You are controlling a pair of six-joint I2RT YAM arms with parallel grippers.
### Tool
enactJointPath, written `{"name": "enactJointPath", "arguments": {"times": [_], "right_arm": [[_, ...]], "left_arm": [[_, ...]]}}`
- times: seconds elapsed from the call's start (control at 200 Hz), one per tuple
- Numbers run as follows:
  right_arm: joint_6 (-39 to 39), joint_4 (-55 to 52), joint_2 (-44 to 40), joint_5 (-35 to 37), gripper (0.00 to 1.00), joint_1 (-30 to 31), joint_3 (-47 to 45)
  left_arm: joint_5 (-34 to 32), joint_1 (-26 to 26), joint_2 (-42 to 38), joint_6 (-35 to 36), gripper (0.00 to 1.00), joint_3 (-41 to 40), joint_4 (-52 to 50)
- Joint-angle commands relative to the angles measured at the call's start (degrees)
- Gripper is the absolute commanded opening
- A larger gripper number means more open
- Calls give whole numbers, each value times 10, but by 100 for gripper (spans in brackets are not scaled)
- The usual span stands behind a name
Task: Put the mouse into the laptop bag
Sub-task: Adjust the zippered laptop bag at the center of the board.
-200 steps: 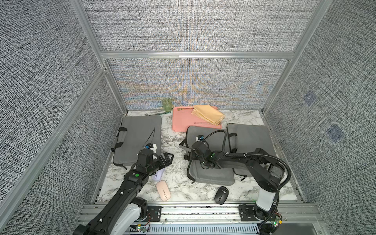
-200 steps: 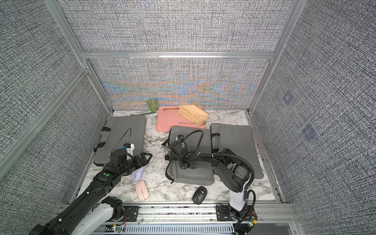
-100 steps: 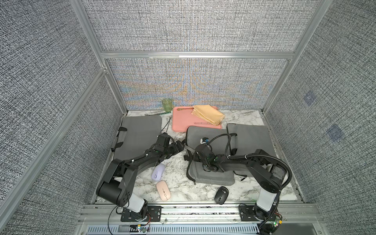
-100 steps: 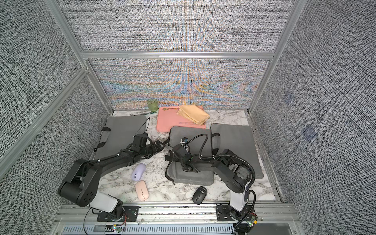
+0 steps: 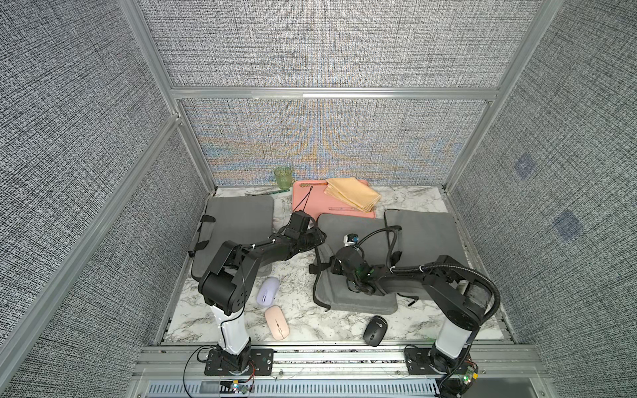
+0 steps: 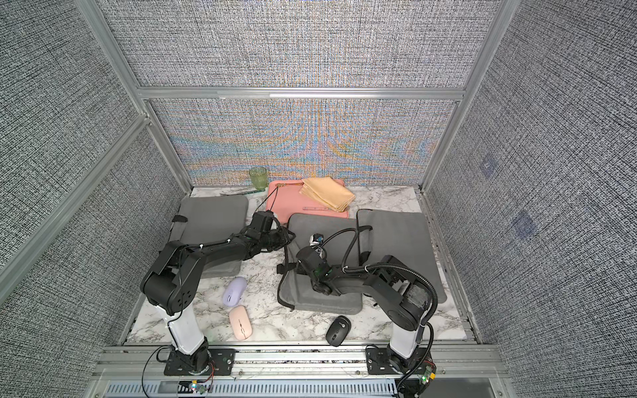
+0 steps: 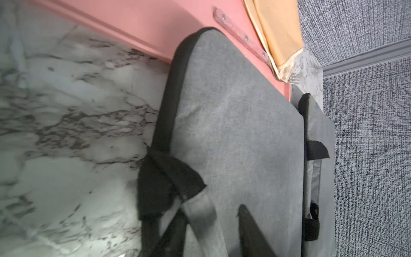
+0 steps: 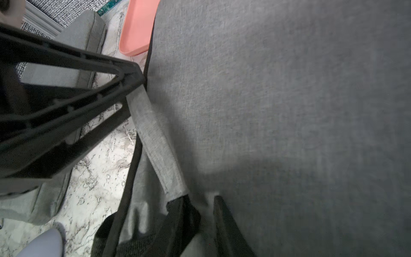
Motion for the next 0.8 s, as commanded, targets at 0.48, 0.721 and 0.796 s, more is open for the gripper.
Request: {"name": "enactJointPath", "arguments": {"times": [0.48,0.721,0.796], "right_arm": [[-93,-30,-26,17,54,2,4],[-97,-24,-41,24,54,8,-19],[-102,-26,-70,46,54,8,-39]], "left_arm": [[4,-49,59,5,28,81,-19],[5,-49,79,11,64,98,-32],[17,-49,94,12,72,112,-38]]}}
